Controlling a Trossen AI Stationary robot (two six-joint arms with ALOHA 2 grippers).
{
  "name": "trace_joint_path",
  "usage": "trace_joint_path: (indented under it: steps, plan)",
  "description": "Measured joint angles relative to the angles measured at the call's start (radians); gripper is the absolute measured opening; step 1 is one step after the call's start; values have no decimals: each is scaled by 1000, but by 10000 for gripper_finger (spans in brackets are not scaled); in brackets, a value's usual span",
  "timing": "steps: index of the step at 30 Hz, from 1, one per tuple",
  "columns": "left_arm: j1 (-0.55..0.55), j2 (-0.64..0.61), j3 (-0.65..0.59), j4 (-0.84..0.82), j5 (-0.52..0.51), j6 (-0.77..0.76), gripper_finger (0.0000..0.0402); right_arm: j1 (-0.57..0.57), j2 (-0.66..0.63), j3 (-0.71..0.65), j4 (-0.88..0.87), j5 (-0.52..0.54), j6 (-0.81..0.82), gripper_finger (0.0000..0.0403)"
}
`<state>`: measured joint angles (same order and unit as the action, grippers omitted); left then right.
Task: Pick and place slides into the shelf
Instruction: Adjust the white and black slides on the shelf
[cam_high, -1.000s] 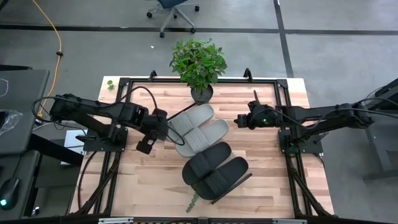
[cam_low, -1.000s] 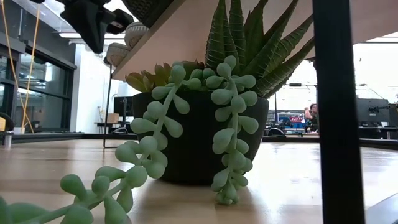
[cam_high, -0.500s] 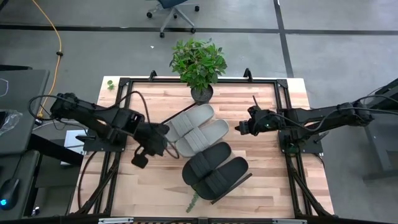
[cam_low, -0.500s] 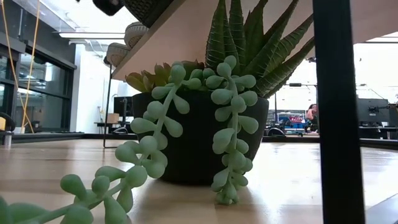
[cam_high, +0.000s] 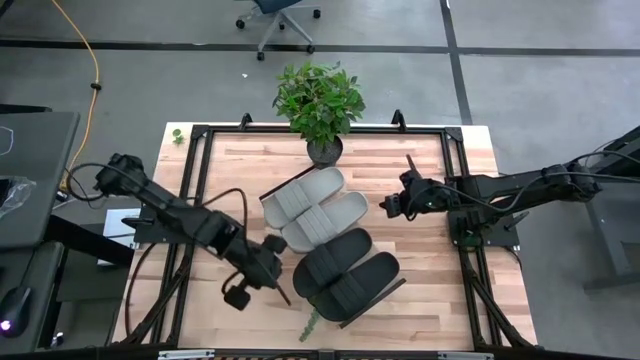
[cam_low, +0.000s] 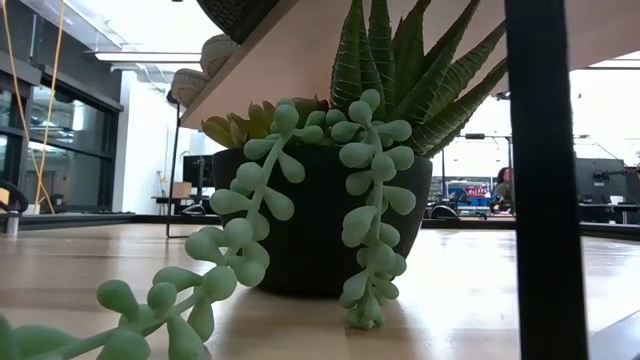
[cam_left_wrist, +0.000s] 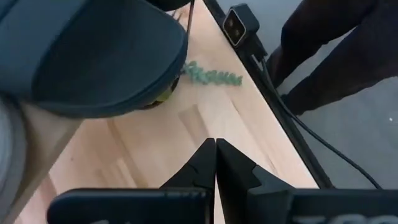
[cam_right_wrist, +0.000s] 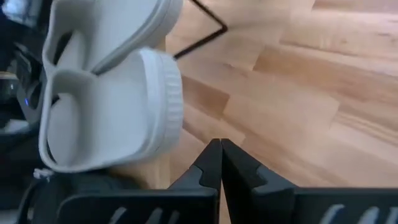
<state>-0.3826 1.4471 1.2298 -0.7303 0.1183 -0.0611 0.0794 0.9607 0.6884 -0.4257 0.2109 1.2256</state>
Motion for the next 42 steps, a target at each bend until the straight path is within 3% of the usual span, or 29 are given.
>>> trace_joint_path:
  steps: [7, 25, 42]
  plan:
    - [-4, 67, 1, 147, -8, 1, 0, -16, 10, 0, 12, 43, 5, 0]
    - [-12, 80, -1, 179, 22, 7, 0, -36, 128, 0, 158, 100, -4, 0]
    - [-10, 130, -1, 223, 37, 9, 0, -40, 130, 0, 215, 115, -28, 0]
